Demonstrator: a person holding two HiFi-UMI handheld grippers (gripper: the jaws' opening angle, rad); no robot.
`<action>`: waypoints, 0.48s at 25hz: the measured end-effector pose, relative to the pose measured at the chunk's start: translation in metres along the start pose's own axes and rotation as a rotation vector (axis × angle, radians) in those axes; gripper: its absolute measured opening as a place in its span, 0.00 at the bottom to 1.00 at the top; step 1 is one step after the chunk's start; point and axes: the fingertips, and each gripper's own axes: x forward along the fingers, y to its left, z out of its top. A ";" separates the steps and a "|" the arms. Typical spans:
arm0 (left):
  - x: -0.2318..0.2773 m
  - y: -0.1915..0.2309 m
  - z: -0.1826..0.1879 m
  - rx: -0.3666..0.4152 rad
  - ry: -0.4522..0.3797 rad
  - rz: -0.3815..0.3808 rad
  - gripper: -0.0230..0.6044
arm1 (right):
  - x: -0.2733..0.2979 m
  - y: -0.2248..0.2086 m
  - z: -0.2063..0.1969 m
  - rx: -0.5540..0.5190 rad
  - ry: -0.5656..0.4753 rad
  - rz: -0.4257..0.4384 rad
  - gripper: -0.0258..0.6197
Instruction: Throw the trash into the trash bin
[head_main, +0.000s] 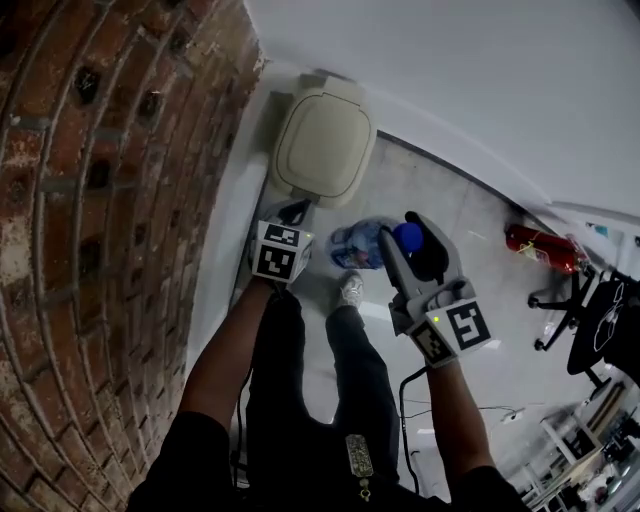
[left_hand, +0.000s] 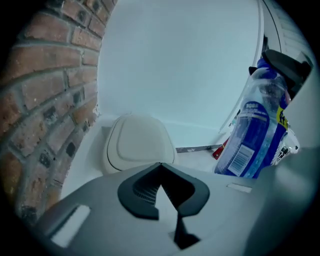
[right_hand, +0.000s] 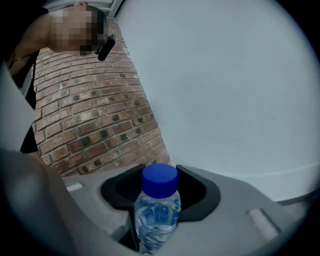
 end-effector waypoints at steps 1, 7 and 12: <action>0.008 0.004 -0.004 0.001 0.006 0.003 0.05 | 0.003 -0.004 -0.005 0.004 -0.004 -0.003 0.34; 0.040 0.024 -0.032 0.026 0.088 0.033 0.05 | 0.017 -0.019 -0.023 0.069 -0.038 -0.010 0.34; 0.045 0.024 -0.041 0.066 0.107 0.044 0.05 | 0.020 -0.023 -0.038 0.020 -0.007 -0.013 0.34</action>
